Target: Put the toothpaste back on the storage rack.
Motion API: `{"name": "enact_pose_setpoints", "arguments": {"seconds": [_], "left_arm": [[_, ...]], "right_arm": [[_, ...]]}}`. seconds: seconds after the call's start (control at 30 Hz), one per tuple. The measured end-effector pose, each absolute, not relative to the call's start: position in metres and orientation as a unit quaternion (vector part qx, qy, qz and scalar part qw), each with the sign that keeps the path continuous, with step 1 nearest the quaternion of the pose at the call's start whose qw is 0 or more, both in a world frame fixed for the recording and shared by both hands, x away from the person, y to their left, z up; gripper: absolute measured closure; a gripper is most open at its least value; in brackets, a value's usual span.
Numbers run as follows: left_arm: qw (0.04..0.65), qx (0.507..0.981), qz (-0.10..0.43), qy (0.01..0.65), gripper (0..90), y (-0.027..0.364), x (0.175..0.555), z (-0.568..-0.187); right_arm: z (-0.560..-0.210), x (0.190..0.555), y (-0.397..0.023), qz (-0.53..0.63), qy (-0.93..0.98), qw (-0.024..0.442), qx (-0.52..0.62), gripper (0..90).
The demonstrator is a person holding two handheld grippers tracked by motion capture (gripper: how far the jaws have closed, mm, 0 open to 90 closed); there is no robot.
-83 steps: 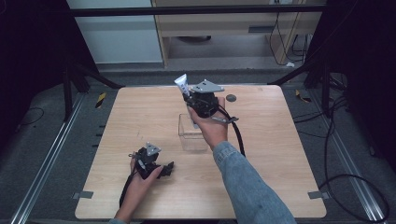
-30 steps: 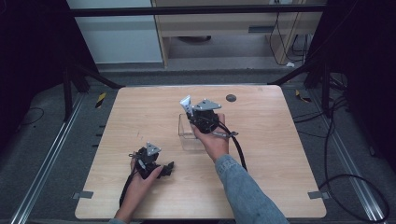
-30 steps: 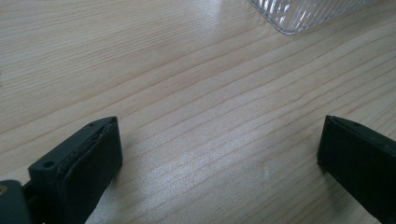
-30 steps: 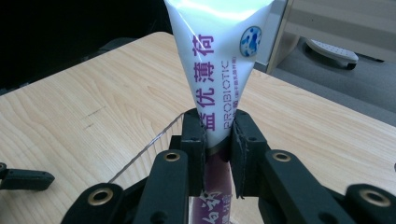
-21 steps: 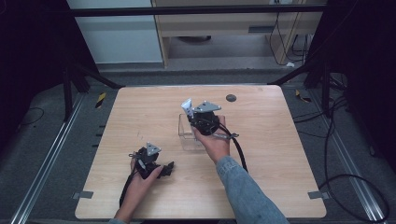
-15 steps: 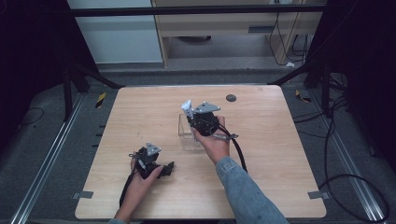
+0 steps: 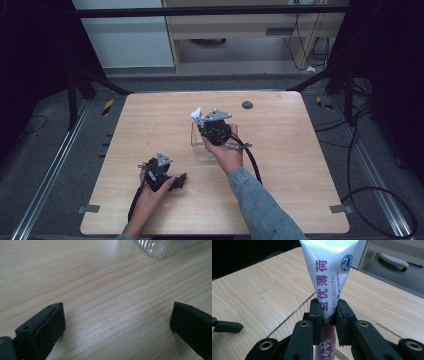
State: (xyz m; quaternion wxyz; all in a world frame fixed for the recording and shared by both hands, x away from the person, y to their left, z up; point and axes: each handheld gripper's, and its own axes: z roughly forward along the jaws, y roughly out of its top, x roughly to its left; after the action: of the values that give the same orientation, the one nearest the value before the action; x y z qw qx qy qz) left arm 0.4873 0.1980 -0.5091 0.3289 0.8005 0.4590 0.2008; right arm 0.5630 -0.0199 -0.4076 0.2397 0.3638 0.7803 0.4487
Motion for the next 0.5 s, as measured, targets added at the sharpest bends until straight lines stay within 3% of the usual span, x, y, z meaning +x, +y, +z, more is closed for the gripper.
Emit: {"name": "enact_pose_setpoints", "arguments": {"seconds": [0.5], "left_arm": [[0.329, 0.801, 0.201, 0.459, 0.0, 0.1979, 0.4874, -0.5091]], "right_arm": [[-0.4075, 0.5661, -0.0130, 0.444, 0.784, 0.238, 0.362, 76.4]]}}
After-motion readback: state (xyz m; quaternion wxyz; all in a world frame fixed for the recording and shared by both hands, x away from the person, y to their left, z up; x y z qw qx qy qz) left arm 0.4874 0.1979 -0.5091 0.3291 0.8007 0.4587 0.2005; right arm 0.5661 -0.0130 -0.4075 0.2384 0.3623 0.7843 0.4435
